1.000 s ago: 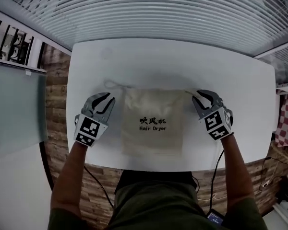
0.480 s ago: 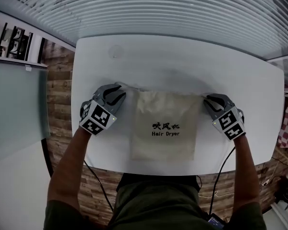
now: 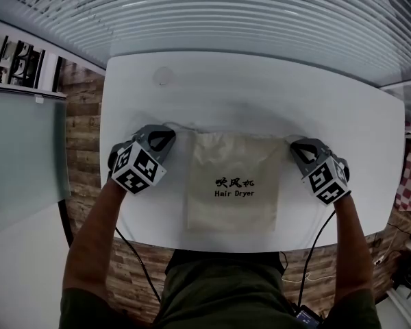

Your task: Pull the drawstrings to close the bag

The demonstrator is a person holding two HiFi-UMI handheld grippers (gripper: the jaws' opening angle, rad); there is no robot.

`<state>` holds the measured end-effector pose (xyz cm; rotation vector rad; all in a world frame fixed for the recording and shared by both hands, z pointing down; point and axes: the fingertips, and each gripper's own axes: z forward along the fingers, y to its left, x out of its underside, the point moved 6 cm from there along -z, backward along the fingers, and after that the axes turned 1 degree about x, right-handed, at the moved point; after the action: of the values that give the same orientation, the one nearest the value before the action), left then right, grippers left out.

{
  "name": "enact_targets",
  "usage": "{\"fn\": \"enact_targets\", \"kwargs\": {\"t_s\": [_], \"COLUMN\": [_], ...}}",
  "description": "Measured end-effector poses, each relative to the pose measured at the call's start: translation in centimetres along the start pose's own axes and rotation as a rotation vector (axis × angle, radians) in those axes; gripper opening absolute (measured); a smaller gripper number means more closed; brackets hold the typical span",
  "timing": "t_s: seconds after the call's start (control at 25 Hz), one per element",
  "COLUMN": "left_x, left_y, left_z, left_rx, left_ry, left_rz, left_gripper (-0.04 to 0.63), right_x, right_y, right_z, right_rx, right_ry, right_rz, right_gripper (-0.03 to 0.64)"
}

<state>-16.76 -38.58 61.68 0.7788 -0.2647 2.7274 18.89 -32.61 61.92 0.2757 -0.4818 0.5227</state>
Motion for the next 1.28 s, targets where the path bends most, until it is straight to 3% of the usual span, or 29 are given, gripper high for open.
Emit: {"fn": "enact_targets", "kwargs": {"t_s": [0.16, 0.32, 0.44, 0.72, 1.28], "left_x": [-0.2, -1.7, -2.7, -2.9, -4.8], "left_y": [-0.4, -1.2, -2.4, -3.7, -1.2], "left_z": [-2.1, -4.7, -6.7, -11.0, -20.9], "left_rx": [-0.109, -0.199, -0.237, -0.322, -0.56], "left_ry": [0.027, 0.044, 0.07, 0.078, 0.059], "left_rz": [0.172, 0.39, 0.476, 0.524, 0.512], "left_gripper": [0.014, 0.012, 0.012, 0.011, 0.009], "right_x": [-0.6, -1.7, -1.7, -2.8, -7.5], "right_y": [0.5, 0.7, 1.3, 2.8, 1.7], "right_z": [-2.1, -5.3, -7.9, -11.7, -18.5], "right_rx": [0.11, 0.224, 0.259, 0.361, 0.601], "right_ry": [-0.004, -0.014, -0.008, 0.014, -0.022], "right_rz": [-0.15, -0.322, -0.413, -0.529, -0.54], "right_gripper": [0.017, 0.015, 0.015, 0.015, 0.014]}}
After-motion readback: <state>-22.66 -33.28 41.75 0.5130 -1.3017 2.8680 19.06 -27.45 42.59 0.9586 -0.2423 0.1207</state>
